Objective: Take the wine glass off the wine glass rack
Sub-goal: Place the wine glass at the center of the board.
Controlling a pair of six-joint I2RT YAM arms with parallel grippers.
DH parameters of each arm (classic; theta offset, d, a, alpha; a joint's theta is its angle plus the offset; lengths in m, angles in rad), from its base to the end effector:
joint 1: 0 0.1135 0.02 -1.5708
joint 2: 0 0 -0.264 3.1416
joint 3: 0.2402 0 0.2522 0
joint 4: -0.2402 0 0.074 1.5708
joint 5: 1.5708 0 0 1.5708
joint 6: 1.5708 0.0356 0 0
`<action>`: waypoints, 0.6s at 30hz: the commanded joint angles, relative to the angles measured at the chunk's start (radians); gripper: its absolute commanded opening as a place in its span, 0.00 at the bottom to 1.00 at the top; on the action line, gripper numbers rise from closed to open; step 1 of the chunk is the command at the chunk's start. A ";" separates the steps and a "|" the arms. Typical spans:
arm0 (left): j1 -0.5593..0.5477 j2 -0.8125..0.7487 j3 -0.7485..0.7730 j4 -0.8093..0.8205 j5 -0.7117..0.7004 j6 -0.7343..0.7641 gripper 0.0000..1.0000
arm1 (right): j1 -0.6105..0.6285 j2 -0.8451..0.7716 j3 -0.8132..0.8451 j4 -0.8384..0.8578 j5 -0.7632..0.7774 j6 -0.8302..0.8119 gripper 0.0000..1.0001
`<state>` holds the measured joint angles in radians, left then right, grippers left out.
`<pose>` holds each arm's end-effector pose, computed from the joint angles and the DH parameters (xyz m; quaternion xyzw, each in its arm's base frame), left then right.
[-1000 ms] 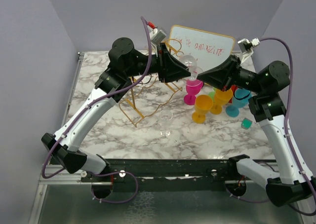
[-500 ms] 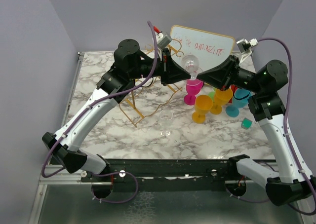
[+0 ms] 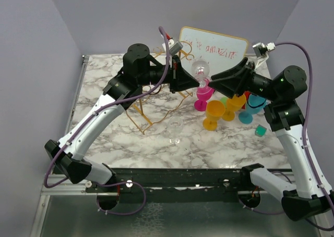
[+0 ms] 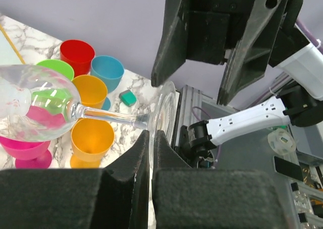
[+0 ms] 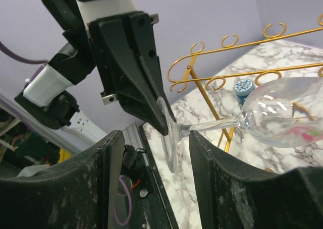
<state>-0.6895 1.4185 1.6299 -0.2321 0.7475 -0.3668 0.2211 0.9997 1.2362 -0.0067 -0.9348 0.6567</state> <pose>0.2214 -0.2139 0.4824 0.3590 0.6154 -0.5536 0.4312 0.1830 0.0705 0.4730 -0.2248 0.6179 0.5507 0.5142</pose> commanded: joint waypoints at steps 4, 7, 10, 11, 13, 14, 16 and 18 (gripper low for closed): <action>-0.004 -0.108 -0.057 0.046 0.083 0.055 0.00 | -0.024 0.061 0.076 -0.137 0.089 -0.042 0.63; -0.003 -0.155 -0.113 0.052 0.108 0.067 0.00 | -0.060 0.098 0.066 -0.096 0.045 -0.006 0.65; -0.003 -0.194 -0.176 0.081 0.168 0.059 0.00 | -0.093 0.134 0.027 0.007 -0.023 0.088 0.66; -0.003 -0.209 -0.192 0.087 0.185 0.060 0.00 | -0.107 0.137 0.005 0.066 -0.046 0.131 0.66; -0.003 -0.244 -0.229 0.097 0.220 0.079 0.00 | -0.134 0.147 -0.035 0.193 -0.106 0.218 0.67; -0.003 -0.261 -0.248 0.105 0.243 0.092 0.00 | -0.143 0.159 -0.050 0.265 -0.154 0.266 0.67; -0.003 -0.298 -0.284 0.121 0.291 0.121 0.00 | -0.164 0.183 -0.076 0.389 -0.230 0.374 0.68; -0.003 -0.330 -0.312 0.142 0.311 0.138 0.00 | -0.179 0.193 -0.121 0.575 -0.284 0.504 0.68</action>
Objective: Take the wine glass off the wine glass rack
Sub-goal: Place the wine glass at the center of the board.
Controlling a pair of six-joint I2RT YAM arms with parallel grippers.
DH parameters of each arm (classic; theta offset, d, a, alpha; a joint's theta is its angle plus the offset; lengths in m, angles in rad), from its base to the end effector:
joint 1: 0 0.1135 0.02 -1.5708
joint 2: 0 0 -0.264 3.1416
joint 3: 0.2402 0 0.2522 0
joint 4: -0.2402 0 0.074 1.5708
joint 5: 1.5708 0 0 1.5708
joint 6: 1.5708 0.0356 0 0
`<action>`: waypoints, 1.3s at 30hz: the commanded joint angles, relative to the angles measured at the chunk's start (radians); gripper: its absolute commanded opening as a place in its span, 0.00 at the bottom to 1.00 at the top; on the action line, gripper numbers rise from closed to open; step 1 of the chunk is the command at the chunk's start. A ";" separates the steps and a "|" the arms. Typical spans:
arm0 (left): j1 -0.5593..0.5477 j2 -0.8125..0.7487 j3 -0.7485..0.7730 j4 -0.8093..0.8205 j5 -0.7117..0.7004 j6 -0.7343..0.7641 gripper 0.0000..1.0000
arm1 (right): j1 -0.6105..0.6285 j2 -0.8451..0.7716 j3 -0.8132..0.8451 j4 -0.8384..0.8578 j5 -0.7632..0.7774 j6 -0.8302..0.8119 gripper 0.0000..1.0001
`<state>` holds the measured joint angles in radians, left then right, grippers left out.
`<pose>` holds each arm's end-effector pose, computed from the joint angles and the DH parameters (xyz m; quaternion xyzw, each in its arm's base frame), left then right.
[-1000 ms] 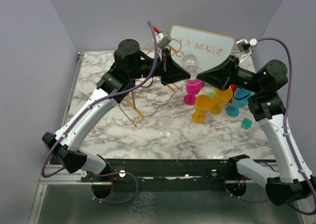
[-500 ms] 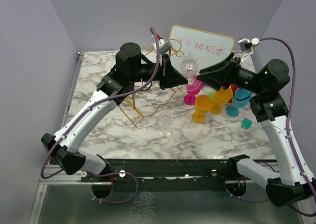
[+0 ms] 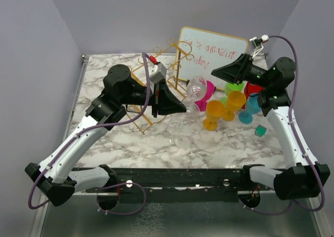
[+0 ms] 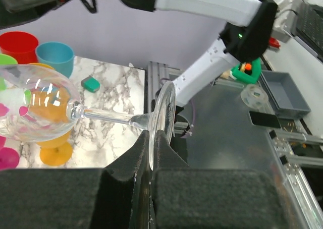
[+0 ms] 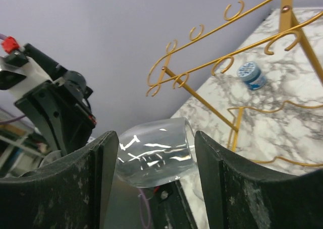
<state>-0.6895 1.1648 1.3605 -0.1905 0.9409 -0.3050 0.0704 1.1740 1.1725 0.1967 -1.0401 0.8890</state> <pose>0.1664 -0.1744 0.4630 0.4356 0.5557 -0.5824 0.4029 0.2505 0.0484 0.4345 -0.1330 0.6582 0.5893 0.4492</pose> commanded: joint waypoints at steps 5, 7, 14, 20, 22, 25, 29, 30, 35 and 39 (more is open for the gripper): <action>-0.002 -0.088 -0.041 0.099 0.199 0.114 0.00 | -0.032 0.021 -0.124 0.682 -0.277 0.471 0.68; -0.002 -0.084 -0.042 0.102 0.227 0.131 0.00 | -0.033 0.016 -0.131 0.625 -0.297 0.430 0.68; 0.008 -0.070 -0.031 0.085 0.357 0.240 0.00 | -0.033 -0.006 -0.164 0.619 -0.332 0.425 0.68; 0.037 -0.047 -0.042 0.170 0.469 0.261 0.00 | -0.031 -0.028 -0.190 0.686 -0.352 0.505 0.67; 0.061 -0.035 -0.032 0.179 0.511 0.263 0.00 | -0.031 -0.032 -0.202 0.738 -0.355 0.579 0.66; 0.112 -0.031 -0.036 0.186 0.558 0.266 0.00 | -0.030 -0.051 -0.237 0.873 -0.357 0.702 0.65; 0.153 -0.007 -0.035 0.230 0.626 0.258 0.00 | -0.024 -0.064 -0.247 0.924 -0.352 0.770 0.62; 0.156 0.003 -0.028 0.229 0.642 0.259 0.00 | -0.023 -0.059 -0.249 0.977 -0.348 0.814 0.62; 0.157 0.023 -0.017 0.225 0.685 0.288 0.00 | -0.016 0.008 -0.227 1.340 -0.303 1.102 0.60; 0.156 0.038 -0.012 0.223 0.701 0.299 0.00 | 0.008 0.094 -0.204 1.546 -0.256 1.281 0.54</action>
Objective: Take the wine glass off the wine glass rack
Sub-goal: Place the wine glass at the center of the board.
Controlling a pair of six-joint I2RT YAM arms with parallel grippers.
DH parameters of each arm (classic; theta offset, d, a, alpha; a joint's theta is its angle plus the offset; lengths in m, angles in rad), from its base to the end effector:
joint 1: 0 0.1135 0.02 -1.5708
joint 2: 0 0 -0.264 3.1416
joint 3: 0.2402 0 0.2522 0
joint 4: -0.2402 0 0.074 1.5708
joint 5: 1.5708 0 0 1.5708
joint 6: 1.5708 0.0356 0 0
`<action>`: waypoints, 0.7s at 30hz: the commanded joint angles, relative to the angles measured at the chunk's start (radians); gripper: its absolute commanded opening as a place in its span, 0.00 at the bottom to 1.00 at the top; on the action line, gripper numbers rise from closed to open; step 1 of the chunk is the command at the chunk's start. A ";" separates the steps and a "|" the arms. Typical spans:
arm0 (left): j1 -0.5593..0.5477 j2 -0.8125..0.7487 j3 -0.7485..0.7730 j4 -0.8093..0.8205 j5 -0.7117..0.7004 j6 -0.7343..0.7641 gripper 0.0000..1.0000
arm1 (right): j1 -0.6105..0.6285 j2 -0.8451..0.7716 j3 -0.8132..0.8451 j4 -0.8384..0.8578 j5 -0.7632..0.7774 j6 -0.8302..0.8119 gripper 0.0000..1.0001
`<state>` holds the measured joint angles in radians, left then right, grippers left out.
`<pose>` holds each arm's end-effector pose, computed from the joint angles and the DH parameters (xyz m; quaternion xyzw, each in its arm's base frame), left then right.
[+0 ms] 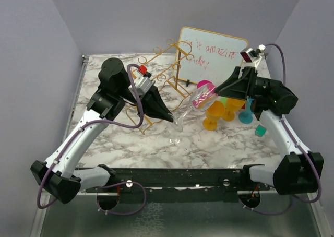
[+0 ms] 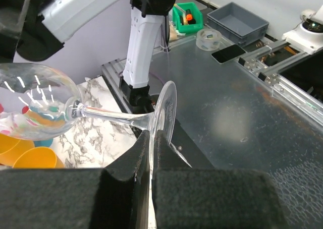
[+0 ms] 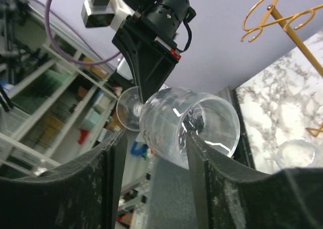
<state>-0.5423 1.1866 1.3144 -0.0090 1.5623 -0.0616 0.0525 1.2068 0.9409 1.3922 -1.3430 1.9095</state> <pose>0.1787 -0.1493 0.4578 0.6236 0.3325 -0.6042 0.3680 0.2113 0.0458 0.4278 -0.2253 0.5893 0.7109 0.3108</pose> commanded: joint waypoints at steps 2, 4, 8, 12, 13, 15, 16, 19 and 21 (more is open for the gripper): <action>0.008 0.018 0.035 0.041 0.078 0.057 0.00 | 0.026 0.058 0.058 0.317 0.002 0.235 0.52; 0.009 0.019 0.036 0.040 0.082 0.057 0.00 | 0.026 0.018 0.080 0.197 -0.025 0.160 0.52; 0.008 0.035 0.053 0.039 0.078 0.095 0.00 | 0.036 -0.093 0.097 -0.304 -0.062 -0.219 0.52; 0.005 0.056 0.070 0.040 0.079 0.102 0.00 | 0.086 -0.119 0.141 -0.579 -0.093 -0.436 0.53; 0.003 0.061 0.074 0.039 0.078 0.105 0.00 | 0.094 -0.117 0.136 -0.539 -0.093 -0.408 0.52; -0.006 0.066 0.075 0.039 0.071 0.110 0.00 | 0.102 -0.110 0.129 -0.445 -0.091 -0.330 0.51; -0.008 0.069 0.075 0.040 0.070 0.107 0.00 | 0.102 -0.105 0.128 -0.402 -0.090 -0.298 0.50; -0.007 0.068 0.066 0.039 0.065 0.100 0.00 | 0.102 -0.102 0.140 -0.323 -0.088 -0.239 0.46; -0.008 0.065 0.059 0.039 0.061 0.100 0.00 | 0.102 -0.105 0.148 -0.322 -0.086 -0.239 0.43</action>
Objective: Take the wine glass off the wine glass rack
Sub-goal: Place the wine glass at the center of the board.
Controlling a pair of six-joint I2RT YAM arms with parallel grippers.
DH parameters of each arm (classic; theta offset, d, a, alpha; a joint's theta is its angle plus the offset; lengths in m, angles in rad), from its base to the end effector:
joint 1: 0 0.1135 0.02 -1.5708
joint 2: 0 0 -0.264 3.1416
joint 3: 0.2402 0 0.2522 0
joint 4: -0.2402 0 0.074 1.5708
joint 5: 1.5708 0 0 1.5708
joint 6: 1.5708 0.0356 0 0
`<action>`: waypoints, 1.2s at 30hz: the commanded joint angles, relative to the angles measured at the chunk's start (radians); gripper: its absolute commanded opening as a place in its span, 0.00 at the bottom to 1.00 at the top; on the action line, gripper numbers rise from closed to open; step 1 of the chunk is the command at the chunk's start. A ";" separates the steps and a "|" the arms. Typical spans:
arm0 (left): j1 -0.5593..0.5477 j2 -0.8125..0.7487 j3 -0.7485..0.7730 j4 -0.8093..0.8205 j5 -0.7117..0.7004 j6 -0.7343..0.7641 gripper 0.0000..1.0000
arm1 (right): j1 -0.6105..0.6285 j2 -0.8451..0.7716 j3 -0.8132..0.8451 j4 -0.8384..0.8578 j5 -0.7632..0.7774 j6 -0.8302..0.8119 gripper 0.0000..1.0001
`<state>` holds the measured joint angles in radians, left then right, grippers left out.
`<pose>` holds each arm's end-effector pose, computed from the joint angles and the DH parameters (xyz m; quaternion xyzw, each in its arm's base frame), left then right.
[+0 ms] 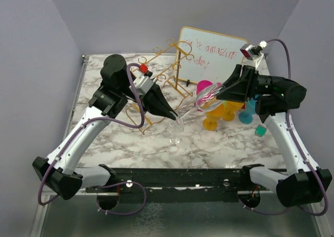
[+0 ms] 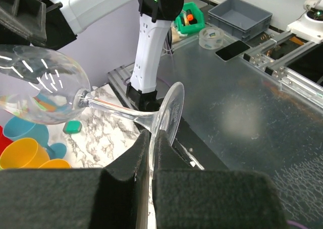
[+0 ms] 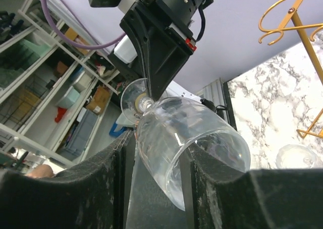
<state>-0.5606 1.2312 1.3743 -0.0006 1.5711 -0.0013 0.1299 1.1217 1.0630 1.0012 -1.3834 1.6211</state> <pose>0.1837 -0.1573 0.4672 0.6415 0.2976 -0.5932 0.3849 0.1946 0.0607 0.4621 -0.2842 0.5864 0.6887 0.3179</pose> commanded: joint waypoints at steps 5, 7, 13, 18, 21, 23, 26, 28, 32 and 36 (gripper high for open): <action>0.011 0.005 -0.022 0.035 0.023 0.040 0.00 | 0.025 -0.031 0.030 0.077 -0.039 0.054 0.14; 0.011 -0.001 -0.036 0.054 0.007 0.025 0.00 | 0.025 -0.031 0.034 0.082 -0.039 0.064 0.06; 0.011 0.004 -0.066 0.127 -0.060 -0.067 0.00 | 0.025 -0.044 0.040 0.096 -0.036 0.076 0.00; 0.012 0.013 -0.070 0.138 -0.082 -0.098 0.17 | 0.025 -0.054 0.045 0.094 -0.033 0.070 0.00; 0.011 0.001 -0.080 0.139 -0.123 -0.112 0.39 | 0.025 -0.058 0.049 0.046 -0.033 0.033 0.00; 0.011 -0.021 -0.107 0.141 -0.170 -0.110 0.54 | 0.025 -0.064 0.047 0.022 -0.037 0.010 0.00; 0.011 -0.049 -0.132 0.144 -0.201 -0.114 0.63 | 0.025 -0.082 0.048 -0.027 -0.042 -0.033 0.00; 0.011 -0.064 -0.138 0.129 -0.238 -0.116 0.72 | 0.025 -0.093 0.053 -0.086 -0.049 -0.079 0.00; 0.011 -0.081 -0.141 0.104 -0.317 -0.124 0.83 | 0.025 -0.113 0.074 -0.230 -0.062 -0.194 0.00; 0.011 -0.106 -0.181 0.094 -0.523 -0.170 0.90 | 0.025 -0.138 0.082 -0.352 -0.073 -0.291 0.00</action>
<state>-0.5453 1.1679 1.2320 0.0898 1.3079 -0.1177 0.1486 1.0168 1.1194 0.8082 -1.4227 1.4776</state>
